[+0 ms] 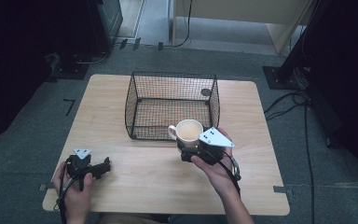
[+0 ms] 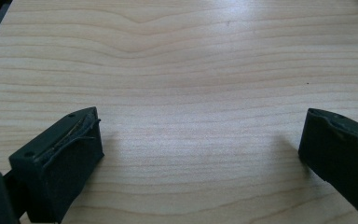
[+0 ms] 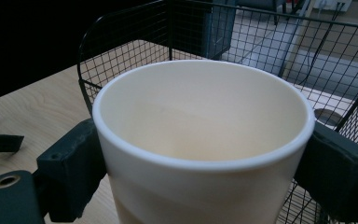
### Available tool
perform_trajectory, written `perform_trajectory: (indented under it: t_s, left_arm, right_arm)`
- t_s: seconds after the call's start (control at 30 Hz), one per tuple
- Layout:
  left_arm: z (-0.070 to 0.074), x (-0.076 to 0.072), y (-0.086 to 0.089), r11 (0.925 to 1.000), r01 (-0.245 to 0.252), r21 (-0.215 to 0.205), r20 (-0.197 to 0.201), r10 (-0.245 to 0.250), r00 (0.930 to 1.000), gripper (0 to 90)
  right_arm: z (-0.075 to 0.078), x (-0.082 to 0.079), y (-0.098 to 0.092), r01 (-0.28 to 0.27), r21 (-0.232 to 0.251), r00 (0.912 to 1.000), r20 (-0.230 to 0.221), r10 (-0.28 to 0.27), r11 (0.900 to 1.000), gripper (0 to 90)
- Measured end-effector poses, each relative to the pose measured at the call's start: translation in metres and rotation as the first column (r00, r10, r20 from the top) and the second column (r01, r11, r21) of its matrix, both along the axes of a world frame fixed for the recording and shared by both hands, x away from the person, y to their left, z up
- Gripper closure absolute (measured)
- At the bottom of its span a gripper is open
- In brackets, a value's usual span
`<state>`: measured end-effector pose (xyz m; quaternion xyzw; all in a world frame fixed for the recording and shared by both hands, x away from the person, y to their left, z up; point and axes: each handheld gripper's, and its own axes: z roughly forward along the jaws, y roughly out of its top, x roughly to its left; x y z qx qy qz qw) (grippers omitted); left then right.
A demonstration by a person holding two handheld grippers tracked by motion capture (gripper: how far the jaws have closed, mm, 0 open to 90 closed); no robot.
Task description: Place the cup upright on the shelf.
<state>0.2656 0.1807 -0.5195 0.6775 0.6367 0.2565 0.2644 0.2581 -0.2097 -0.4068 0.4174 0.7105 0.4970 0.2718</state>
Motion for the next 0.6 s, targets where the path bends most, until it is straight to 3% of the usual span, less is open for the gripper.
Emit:
perform_trajectory:
  t_s: [0.6]
  left_arm:
    - [0.000, 0.000, 0.000, 1.0000, 0.001, -0.002, 0.002, -0.001, 1.0000, 0.0]
  right_arm:
    - [0.015, 0.025, 0.007, -0.008, 0.006, 0.9998, 0.016, 0.008, 1.000, 9.7]
